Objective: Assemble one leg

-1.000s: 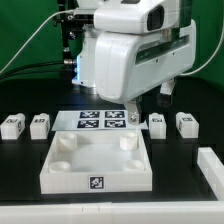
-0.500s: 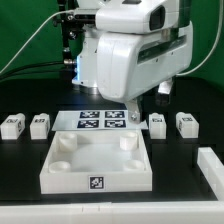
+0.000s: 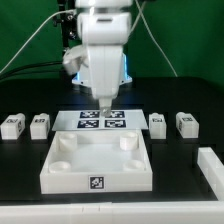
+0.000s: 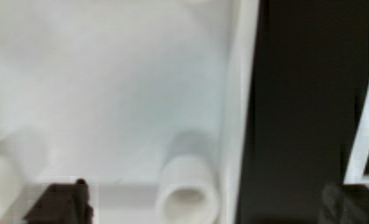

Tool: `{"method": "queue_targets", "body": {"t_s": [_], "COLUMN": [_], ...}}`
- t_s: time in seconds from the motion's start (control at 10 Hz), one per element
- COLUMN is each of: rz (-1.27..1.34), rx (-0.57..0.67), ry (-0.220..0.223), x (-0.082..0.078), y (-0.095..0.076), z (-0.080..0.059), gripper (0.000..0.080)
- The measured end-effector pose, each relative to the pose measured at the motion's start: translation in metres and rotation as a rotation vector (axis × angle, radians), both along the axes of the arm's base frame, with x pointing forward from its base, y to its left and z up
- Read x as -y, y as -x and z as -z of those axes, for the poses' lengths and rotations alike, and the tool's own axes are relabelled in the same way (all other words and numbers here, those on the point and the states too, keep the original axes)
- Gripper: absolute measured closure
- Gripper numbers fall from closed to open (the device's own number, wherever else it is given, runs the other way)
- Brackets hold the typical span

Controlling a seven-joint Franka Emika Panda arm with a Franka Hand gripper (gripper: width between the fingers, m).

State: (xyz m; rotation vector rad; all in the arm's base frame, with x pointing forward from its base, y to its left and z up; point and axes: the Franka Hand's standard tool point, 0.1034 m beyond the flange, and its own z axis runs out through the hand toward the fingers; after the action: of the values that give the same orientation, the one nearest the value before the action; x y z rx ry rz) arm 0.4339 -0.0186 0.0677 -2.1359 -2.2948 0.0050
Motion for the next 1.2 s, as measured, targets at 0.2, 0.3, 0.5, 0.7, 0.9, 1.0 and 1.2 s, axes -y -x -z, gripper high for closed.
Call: {"method": "queue_targets", "body": {"t_s": [0.2, 0.3, 0.5, 0.7, 0.9, 1.0, 1.2], "rz": [-0.054, -0.045, -0.004, 0.097, 0.113, 0.114, 0.115], "rx": [-0.017, -0.027, -0.033, -0.049, -0.048, -0.048, -0.048], "ry": [-0.019, -0.026, -0.029, -0.029, -0.028, -0.028, -0.028], "x": [0.015, 0.017, 0.015, -0.001, -0.001, -0.001, -0.001], "y": [0.009, 0.010, 0.003, 0.007, 0.007, 0.007, 0.007], "z": [0.032, 0.046, 0.053, 0.059, 0.059, 0.059, 0.059], "gripper": [0.0150, 0.0150, 0.0150, 0.0150, 0.0270, 0.0270, 0.0545]}}
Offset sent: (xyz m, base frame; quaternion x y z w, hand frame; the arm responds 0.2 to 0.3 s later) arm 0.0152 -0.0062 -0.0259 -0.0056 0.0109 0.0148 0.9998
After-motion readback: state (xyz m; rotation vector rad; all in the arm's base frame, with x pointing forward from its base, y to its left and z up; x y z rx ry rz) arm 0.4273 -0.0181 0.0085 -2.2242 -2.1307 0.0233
